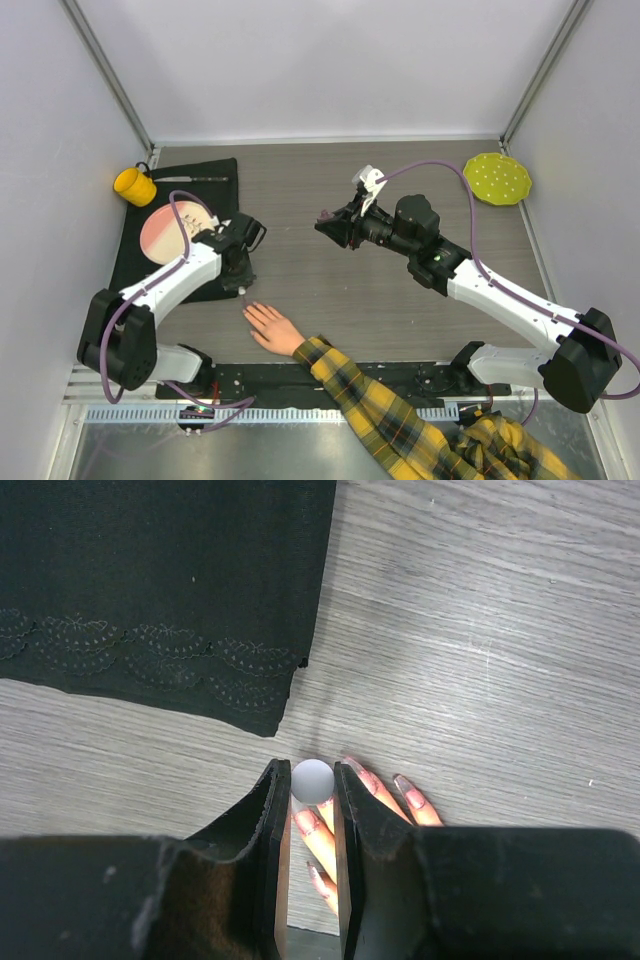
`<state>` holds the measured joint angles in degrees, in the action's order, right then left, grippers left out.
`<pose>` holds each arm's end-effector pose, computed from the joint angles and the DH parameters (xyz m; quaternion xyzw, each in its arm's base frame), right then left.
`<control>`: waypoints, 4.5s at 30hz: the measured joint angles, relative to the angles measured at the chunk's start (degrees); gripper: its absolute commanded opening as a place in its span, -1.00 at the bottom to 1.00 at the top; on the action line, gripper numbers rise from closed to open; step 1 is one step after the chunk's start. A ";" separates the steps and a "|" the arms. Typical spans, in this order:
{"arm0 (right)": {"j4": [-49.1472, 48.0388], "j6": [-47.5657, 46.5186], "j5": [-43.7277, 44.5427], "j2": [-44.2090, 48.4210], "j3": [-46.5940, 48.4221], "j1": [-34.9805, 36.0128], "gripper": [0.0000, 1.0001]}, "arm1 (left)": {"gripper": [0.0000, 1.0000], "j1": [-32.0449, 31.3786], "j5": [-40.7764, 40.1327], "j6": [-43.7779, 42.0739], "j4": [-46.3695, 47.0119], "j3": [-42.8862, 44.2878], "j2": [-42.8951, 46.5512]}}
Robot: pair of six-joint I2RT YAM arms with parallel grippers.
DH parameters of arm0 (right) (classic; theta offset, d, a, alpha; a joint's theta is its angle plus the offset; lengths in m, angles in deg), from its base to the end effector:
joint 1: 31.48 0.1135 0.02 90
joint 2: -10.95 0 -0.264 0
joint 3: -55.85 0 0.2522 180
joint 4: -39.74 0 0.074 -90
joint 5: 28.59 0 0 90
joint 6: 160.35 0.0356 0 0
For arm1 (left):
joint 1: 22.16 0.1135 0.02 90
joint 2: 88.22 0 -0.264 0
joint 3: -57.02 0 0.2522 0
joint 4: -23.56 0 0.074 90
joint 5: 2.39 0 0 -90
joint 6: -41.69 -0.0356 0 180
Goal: Paint the nails
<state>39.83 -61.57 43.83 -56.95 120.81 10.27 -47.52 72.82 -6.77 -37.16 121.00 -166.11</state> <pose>0.2020 0.1947 0.3395 -0.3043 0.6577 0.3905 0.5677 0.2191 -0.0938 0.2065 -0.1553 0.9706 0.0333 0.1810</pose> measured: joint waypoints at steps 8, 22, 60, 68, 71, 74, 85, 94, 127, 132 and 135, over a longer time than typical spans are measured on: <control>0.00 0.02 0.00 0.00 0.00 0.00 -0.98 | -1.00 0.00 0.02 0.17 0.68 -0.72 -0.13; 0.00 0.00 0.00 0.00 0.00 0.00 -0.98 | -1.00 0.00 -1.16 0.07 1.55 -0.92 -1.16; 0.00 0.22 -0.33 0.00 0.00 0.00 -0.98 | -1.00 0.00 1.29 -0.70 0.55 -0.22 -1.11; 0.00 0.20 -0.33 0.00 0.00 0.00 -0.98 | -1.00 0.00 0.57 -0.68 1.01 -0.44 -2.36; 0.00 0.20 -0.31 0.00 0.00 0.00 -0.98 | -1.00 0.00 -0.13 -0.68 0.98 -0.44 -2.67; 0.00 0.20 -0.31 0.00 0.00 0.00 -0.98 | -1.00 0.00 -0.72 -0.68 0.96 -0.44 -2.91; 0.00 0.20 -0.31 0.00 0.00 0.00 -0.98 | -1.00 0.00 -3.48 -0.70 0.11 -0.42 -2.97; 0.00 0.20 -0.33 0.00 0.00 0.00 -0.97 | -1.00 0.00 -0.61 -1.33 -1.14 1.22 -0.61; 0.00 0.20 -0.31 0.00 0.00 0.00 -0.98 | -1.00 0.00 2.10 -1.51 -0.42 1.22 -2.23; 0.00 0.20 -0.31 0.00 0.00 0.00 -0.98 | -1.00 0.00 1.60 -1.51 -0.22 0.90 -2.75; 0.00 0.20 -0.33 0.00 0.00 0.00 -0.98 | -1.00 0.00 1.22 -1.49 -0.15 0.63 -2.89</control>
<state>39.83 -61.38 43.50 -56.95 120.81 10.27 -47.52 74.05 -8.26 -37.32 121.63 -168.99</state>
